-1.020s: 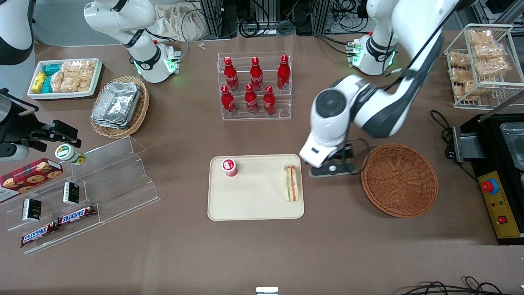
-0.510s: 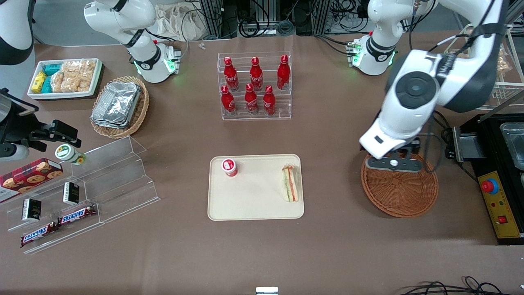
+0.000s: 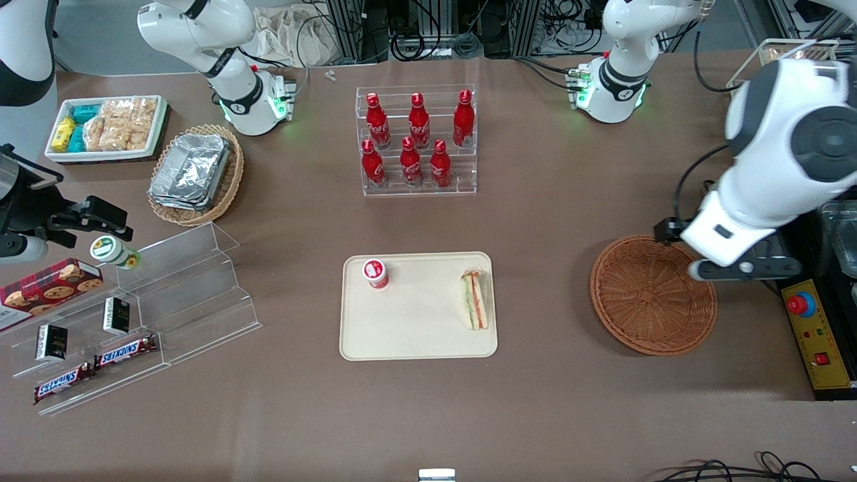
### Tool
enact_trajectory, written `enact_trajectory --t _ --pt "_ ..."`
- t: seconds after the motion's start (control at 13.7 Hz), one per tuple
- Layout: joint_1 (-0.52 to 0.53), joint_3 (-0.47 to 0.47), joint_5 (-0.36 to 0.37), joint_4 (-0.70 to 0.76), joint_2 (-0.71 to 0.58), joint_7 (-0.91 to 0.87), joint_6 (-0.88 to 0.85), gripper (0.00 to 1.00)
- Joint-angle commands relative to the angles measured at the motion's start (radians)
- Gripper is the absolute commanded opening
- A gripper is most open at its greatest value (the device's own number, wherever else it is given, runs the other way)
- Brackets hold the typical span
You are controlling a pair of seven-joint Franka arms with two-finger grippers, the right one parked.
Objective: Place sandwich from basket to tray
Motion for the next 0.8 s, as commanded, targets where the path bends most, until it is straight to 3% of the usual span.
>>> enact_trajectory --t 0.0,0.22,0.44,0.73 --pt "-0.058 0.045 0.014 0.020 -0.002 0.007 -0.025 1.00" --pt "-0.312 0.368 -0.046 0.066 -0.004 0.111 -0.044 1.00" --pt "-0.489 0.650 -0.193 0.080 -0.011 0.131 -0.036 1.00" --pt "-0.500 0.685 -0.206 0.080 -0.013 0.140 -0.031 1.00"
